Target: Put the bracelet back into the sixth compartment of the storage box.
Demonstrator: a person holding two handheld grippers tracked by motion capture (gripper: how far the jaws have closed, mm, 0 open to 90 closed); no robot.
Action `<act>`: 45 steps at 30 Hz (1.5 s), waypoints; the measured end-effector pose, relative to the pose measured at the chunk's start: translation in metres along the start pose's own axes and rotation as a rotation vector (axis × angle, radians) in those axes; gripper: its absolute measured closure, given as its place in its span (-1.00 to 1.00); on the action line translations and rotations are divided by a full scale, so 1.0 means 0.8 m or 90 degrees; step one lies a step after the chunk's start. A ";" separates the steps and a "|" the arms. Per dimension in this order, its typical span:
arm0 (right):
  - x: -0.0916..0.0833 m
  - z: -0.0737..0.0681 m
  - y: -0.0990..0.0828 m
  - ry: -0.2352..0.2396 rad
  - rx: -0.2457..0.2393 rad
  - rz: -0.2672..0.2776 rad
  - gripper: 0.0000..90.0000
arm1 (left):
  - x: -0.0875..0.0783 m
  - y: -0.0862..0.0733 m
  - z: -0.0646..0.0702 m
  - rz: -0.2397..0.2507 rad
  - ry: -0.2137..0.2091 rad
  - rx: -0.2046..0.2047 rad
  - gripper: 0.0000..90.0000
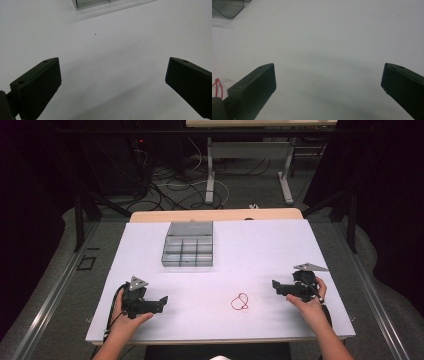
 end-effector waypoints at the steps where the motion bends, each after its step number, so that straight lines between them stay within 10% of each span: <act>1: -0.001 -0.003 -0.002 0.001 -0.012 -0.003 -1.00 | 0.000 0.000 0.000 -0.001 0.000 -0.002 -0.99; 29: -0.008 -0.071 -0.011 0.058 -0.103 -0.011 -0.51 | -0.001 -0.001 0.000 -0.001 -0.003 0.001 -0.99; 45: -0.008 -0.095 -0.009 0.095 -0.106 -0.046 -0.27 | 0.000 0.000 0.002 0.002 -0.002 -0.006 -0.99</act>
Point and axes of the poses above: each handheld gripper's, and its own axes: x roughly forward along the jaws, y roughly out of its top, z roughly to its right, the point moved 9 cm from there along x, roughly forward along the jaws, and after that the axes turned 15 degrees about x, right-handed, at the moved point
